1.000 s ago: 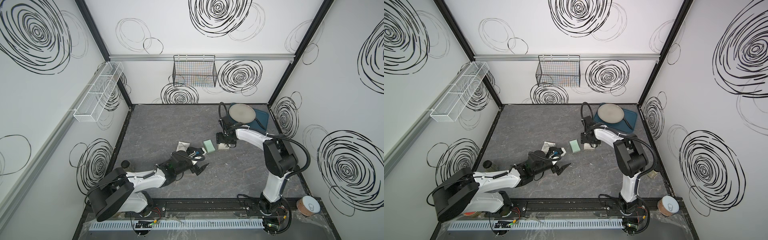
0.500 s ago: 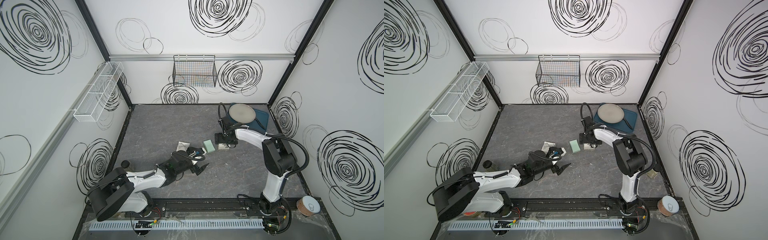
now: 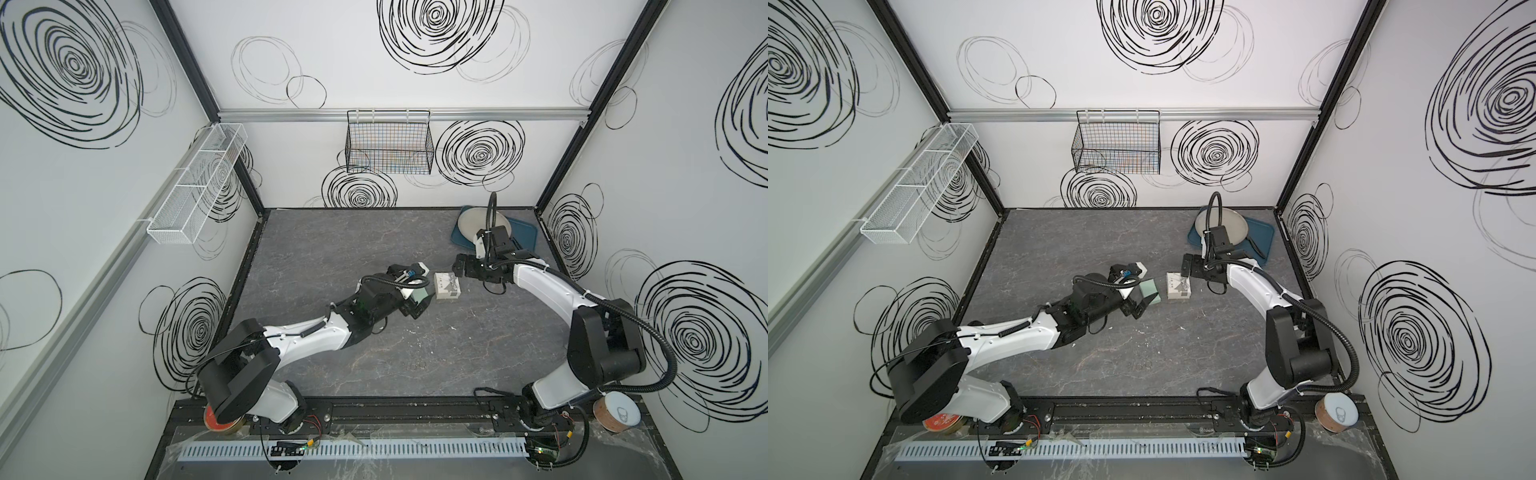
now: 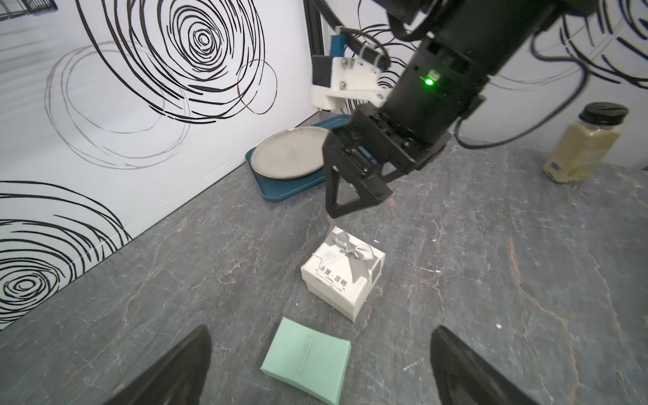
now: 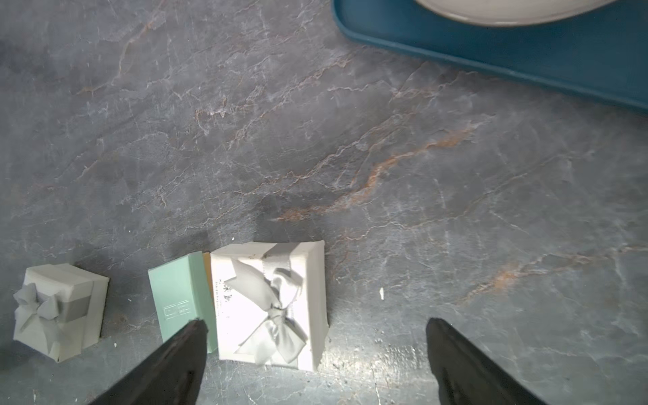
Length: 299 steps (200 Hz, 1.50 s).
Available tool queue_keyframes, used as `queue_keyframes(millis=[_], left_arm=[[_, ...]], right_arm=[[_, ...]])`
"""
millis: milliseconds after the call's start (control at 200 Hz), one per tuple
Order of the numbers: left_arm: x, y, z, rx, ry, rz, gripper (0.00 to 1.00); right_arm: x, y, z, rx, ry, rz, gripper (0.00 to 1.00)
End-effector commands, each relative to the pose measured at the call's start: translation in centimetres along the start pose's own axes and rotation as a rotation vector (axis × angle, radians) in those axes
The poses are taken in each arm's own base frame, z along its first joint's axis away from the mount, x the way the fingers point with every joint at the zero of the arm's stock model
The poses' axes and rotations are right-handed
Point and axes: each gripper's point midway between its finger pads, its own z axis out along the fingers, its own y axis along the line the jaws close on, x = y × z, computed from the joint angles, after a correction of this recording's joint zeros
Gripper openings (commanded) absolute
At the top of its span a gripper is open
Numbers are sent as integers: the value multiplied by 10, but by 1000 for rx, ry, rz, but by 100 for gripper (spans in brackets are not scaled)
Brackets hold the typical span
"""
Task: Take the rings out of the lift-off lid box
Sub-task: Close the lid on the jewelry box.
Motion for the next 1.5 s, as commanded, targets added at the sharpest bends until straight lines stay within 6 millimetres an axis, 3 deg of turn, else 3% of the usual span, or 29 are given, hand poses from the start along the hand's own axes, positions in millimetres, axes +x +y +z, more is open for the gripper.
queue_keyframes(millis=[0, 200, 370, 630, 1041, 1491], left_arm=[[-4, 5, 18, -17, 63, 32, 100], [-1, 4, 58, 20, 132, 5, 100], [10, -2, 80, 39, 172, -13, 100], [32, -10, 97, 37, 244, 20, 100], [58, 30, 118, -80, 314, -27, 100], [88, 40, 137, -112, 388, 5, 100]], right_arm=[[4, -4, -5, -49, -20, -10, 100], [7, -22, -4, -28, -33, 7, 100], [16, -31, 5, 6, -15, 0, 100], [25, -38, 21, 26, 18, 5, 100], [19, -28, 38, -6, 32, -8, 100], [11, -20, 43, 11, 26, -29, 100]])
